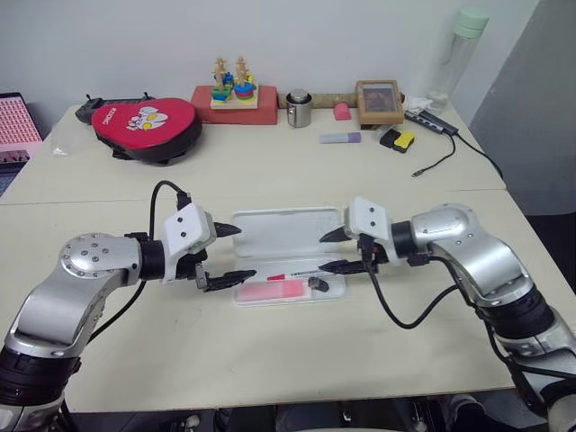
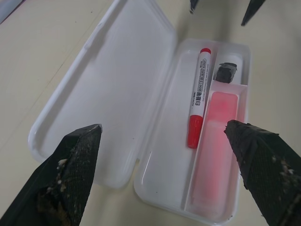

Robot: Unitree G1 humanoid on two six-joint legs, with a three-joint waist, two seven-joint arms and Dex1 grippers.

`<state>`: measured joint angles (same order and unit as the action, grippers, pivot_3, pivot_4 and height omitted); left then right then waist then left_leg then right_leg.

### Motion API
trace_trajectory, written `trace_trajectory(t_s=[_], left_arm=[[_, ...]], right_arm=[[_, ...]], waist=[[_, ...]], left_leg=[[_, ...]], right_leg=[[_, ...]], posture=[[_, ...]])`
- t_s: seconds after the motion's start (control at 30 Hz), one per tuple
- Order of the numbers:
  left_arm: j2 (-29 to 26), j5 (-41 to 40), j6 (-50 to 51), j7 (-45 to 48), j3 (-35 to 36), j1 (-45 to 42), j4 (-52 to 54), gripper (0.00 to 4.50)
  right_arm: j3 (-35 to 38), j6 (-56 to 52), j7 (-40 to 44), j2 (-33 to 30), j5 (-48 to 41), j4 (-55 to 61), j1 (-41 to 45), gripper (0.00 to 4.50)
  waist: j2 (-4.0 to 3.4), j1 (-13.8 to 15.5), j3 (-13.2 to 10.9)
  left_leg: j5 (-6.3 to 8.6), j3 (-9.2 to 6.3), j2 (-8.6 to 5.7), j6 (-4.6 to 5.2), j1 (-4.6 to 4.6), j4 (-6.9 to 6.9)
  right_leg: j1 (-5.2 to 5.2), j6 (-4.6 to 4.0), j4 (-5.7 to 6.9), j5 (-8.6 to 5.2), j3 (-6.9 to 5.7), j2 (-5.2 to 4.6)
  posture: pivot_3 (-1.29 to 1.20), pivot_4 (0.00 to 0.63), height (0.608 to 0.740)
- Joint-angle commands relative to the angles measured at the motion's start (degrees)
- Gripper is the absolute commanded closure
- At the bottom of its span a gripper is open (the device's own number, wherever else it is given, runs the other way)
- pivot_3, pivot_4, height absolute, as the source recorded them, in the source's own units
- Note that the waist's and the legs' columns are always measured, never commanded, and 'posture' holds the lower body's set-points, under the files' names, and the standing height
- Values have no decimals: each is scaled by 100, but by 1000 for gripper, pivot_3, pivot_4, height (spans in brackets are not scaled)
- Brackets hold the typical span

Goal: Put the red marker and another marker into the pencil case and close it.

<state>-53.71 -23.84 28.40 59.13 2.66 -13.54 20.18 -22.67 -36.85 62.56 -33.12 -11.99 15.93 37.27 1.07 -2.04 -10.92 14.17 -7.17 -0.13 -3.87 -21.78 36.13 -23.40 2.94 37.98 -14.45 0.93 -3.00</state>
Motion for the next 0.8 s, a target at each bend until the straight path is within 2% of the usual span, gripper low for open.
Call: trace_trajectory(t_s=[0.03,0.13,0.8], left_arm=[[3,20,-51,-27,83,-84,43,0],[-3,19,-40,-33,101,-71,47,0],[-13,33,-57,-47,137,-34,38,0]], right_arm=[[-80,84,-47,80,59,96,175,3222],[-229,126,-86,154,147,36,180,3803],[-655,745,59,176,666,-697,-12,3803]], waist=[[0,3,0],[0,5,0],[0,2,0]], left_leg=[[0,1,-1,0,-1,0],[0,0,-1,0,-1,1],[0,0,0,0,0,0]], right_leg=[[0,0,-1,0,1,0],[0,0,-1,0,0,0],[0,0,0,0,0,0]], posture=[[0,150,740],[0,150,740],[0,150,740]])
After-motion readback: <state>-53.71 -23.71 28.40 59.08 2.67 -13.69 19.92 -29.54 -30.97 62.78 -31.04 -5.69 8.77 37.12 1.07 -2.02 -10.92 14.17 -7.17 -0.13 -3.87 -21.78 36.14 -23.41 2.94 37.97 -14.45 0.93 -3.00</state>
